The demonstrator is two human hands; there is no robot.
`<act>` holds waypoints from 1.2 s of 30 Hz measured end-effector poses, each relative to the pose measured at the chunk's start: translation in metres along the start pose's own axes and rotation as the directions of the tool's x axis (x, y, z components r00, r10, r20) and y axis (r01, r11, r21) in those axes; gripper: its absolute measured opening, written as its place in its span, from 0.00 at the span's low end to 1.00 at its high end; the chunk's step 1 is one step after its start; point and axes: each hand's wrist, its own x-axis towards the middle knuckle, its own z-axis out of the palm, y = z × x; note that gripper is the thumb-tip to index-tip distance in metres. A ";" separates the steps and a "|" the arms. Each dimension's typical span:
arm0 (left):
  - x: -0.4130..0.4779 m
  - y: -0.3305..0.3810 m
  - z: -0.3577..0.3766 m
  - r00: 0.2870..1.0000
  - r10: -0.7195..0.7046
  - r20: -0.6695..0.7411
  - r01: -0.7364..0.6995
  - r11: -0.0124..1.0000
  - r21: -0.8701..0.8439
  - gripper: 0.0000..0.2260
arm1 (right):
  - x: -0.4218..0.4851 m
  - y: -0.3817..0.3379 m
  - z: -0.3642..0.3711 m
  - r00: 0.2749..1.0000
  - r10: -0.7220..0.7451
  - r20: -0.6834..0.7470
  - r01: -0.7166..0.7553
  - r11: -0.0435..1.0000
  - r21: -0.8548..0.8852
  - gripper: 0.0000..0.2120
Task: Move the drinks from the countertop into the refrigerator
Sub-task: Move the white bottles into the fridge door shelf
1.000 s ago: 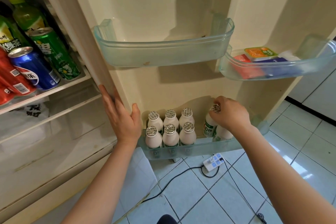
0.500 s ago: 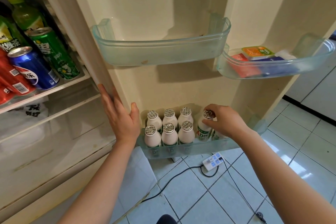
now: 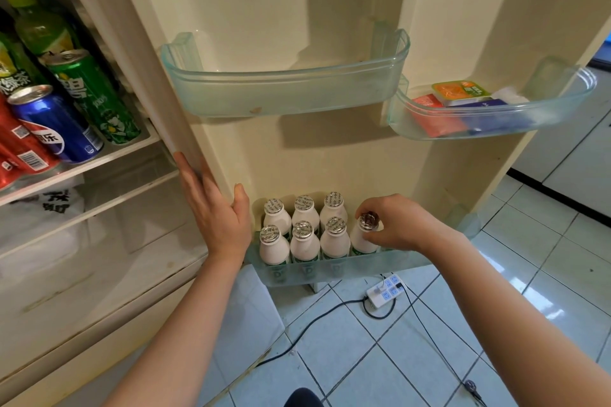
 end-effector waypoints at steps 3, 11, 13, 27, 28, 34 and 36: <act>0.000 0.000 0.000 1.000 0.007 -0.003 -0.007 1.000 -0.002 0.25 | 0.001 0.001 -0.001 1.000 -0.014 0.005 0.014 1.000 -0.007 0.15; 0.000 0.000 0.000 1.000 -0.006 -0.003 0.006 1.000 0.003 0.25 | 0.002 0.001 -0.003 0.999 0.003 0.033 -0.001 0.999 -0.045 0.16; -0.001 0.000 0.000 1.000 -0.014 -0.004 0.014 1.000 0.004 0.25 | 0.003 0.001 -0.003 0.999 0.014 0.038 -0.012 0.999 -0.035 0.17; -0.001 0.002 0.000 1.000 -0.010 -0.009 0.010 1.000 0.003 0.24 | -0.004 0.006 -0.004 0.985 0.114 -0.129 -0.078 0.964 0.256 0.12; -0.001 0.002 0.000 1.000 -0.013 -0.008 0.013 1.000 0.004 0.25 | -0.006 0.008 -0.005 0.976 0.139 -0.167 -0.092 0.961 0.262 0.11; -0.001 0.002 0.000 1.000 -0.004 -0.008 0.004 1.000 0.013 0.25 | -0.020 0.024 -0.004 0.923 0.269 -0.274 -0.185 0.937 0.298 0.13; -0.001 0.002 -0.001 1.000 0.004 -0.007 -0.004 1.000 0.014 0.25 | -0.024 0.030 -0.001 0.930 0.294 -0.219 -0.238 0.939 0.250 0.14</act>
